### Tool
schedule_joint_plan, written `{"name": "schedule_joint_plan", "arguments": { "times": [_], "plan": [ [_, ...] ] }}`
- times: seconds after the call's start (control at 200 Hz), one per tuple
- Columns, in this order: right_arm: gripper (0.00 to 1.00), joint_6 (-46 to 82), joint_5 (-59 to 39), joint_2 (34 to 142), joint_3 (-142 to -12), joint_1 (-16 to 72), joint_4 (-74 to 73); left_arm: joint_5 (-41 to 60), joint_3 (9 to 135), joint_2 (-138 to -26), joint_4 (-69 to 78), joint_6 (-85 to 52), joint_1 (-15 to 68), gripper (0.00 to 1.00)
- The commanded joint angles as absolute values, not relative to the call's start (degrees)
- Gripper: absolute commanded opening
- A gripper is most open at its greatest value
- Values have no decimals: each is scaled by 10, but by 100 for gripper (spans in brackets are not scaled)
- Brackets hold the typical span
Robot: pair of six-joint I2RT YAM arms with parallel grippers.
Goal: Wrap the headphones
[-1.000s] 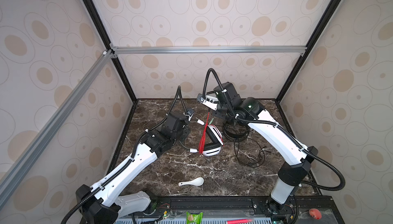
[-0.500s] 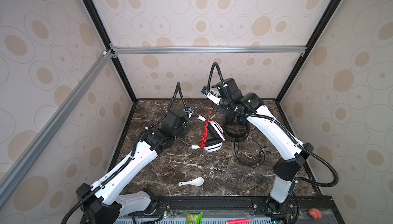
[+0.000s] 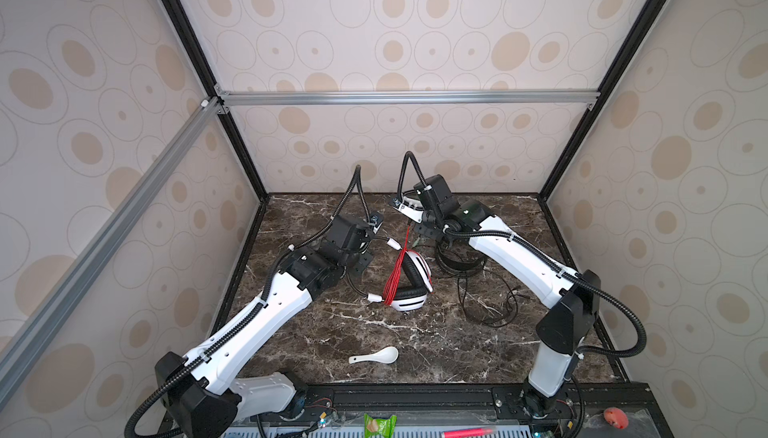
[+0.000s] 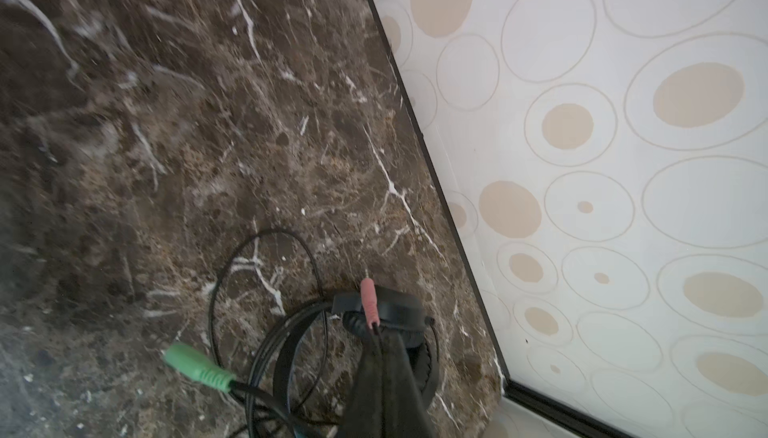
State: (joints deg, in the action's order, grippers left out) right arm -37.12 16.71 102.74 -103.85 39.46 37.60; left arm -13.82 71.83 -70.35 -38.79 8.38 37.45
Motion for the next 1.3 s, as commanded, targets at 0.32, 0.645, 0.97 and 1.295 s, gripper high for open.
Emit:
{"name": "schedule_joint_plan", "arguments": {
  "times": [0.32,0.645,0.97,1.295],
  "plan": [
    [3,-207,-113,928,-912,329,281,-46,804,-663,-398,21,379,0],
    [12,-168,-231,873,-842,297,205,18,935,-691,-444,-4,379,0],
    [25,-13,-395,818,-760,241,45,57,1086,-762,-484,-4,379,0],
    [27,49,-440,801,-700,241,-20,73,1133,-792,-472,-30,379,0]
  ]
}}
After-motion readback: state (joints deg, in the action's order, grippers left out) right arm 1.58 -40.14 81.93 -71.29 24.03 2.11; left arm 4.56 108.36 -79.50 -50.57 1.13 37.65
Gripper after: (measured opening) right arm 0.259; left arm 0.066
